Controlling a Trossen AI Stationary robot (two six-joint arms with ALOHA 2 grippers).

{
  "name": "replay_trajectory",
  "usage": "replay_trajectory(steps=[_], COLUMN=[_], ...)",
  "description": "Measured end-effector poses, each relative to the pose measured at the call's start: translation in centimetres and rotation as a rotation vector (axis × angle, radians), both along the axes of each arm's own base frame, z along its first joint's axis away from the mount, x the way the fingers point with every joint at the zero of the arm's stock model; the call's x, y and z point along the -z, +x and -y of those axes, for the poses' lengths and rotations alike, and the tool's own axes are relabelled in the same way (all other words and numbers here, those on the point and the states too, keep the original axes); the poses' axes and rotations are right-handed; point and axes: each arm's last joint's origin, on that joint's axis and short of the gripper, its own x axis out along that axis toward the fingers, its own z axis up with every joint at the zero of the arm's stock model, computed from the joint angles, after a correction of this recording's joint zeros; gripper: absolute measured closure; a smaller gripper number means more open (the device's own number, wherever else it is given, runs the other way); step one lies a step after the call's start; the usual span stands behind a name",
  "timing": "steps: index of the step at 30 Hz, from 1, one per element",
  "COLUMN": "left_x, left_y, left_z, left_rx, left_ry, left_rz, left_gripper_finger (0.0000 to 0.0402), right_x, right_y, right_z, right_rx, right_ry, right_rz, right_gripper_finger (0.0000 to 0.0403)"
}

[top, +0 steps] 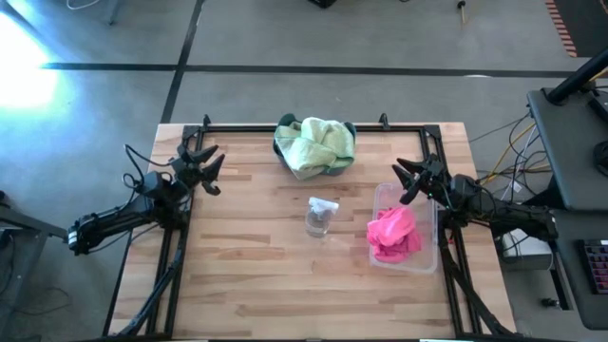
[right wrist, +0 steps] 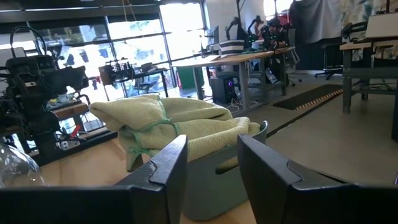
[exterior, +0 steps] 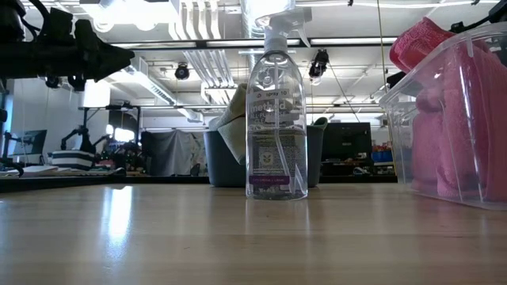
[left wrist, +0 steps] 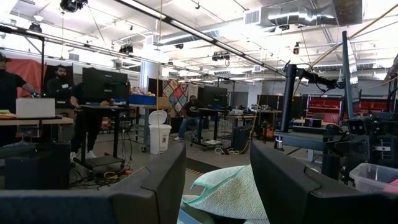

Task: Sort microfiber towel by color & place in baskets
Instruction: Return to Home Position

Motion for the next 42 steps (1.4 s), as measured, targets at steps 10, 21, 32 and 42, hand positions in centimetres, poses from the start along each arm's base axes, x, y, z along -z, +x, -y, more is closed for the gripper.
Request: replay_trajectory(steps=[10, 21, 32, 42], left_x=[0.0, 0.0, 0.0, 0.0], left_y=[0.0, 0.0, 0.0, 0.0], left_z=[0.0, 0.0, 0.0, 0.0], left_rx=[0.0, 0.0, 0.0, 0.0], left_ry=[0.0, 0.0, 0.0, 0.0], left_rz=[0.0, 0.0, 0.0, 0.0], left_gripper_finger=[0.0238, 0.0238, 0.0238, 0.0238], right_x=[0.0, 0.0, 0.0, -0.01], right_y=[0.0, 0.0, 0.0, 0.0], right_z=[0.0, 0.0, 0.0, 0.0], right_rx=[0.0, 0.0, 0.0, 0.0], right_ry=[0.0, 0.0, 0.0, 0.0], right_rz=[0.0, 0.0, 0.0, 0.001], right_gripper_finger=[0.0271, 0.0262, 0.0261, 0.0261])
